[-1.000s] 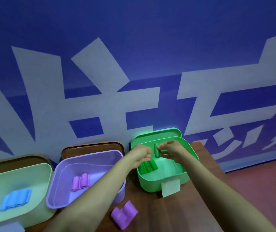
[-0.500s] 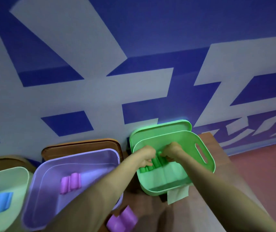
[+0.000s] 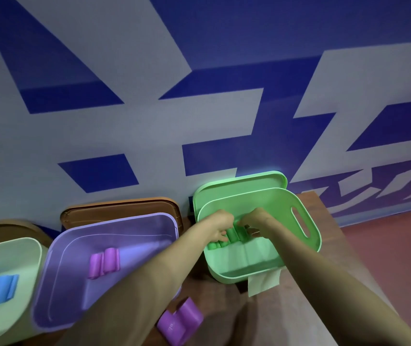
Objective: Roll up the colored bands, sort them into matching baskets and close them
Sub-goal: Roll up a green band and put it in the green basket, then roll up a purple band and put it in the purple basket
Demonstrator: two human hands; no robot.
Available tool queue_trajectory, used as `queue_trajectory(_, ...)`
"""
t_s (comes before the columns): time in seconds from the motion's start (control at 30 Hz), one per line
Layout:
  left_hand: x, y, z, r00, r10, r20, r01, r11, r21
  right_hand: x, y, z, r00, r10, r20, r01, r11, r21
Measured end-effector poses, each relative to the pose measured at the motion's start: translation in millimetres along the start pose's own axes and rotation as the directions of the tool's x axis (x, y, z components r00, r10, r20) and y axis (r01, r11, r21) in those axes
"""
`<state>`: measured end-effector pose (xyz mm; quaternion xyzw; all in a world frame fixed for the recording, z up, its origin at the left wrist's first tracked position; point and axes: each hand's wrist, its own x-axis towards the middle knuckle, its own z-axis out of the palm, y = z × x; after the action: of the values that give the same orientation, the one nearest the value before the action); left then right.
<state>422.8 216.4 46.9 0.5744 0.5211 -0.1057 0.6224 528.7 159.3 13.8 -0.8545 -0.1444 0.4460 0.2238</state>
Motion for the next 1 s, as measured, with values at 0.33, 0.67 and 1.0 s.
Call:
queue_trajectory(0.33, -67.9, 21.3, -19.0, 0.994, 0.113, -0.007, -0.113, 0.981, -0.159, -61.5, -13.9, -29.2, 0.988, -0.155, 0.005, 0.152, 0.975, 0.159)
queue_trajectory(0.67, -213.7, -39.5, -78.7, 0.798, 0.497, -0.34, -0.596, 0.571, -0.565, -231.0, -28.9, 3.9, 0.511, -0.662, -0.548, 0.83, 0.546, 0.115)
queue_trajectory(1.0, -182.5, -210.9, -39.9, 0.832, 0.395, -0.39, -0.512, 0.819, -0.261, -220.1, 74.4, 157.8, 0.408, -0.692, -0.595, 0.837, 0.543, -0.058)
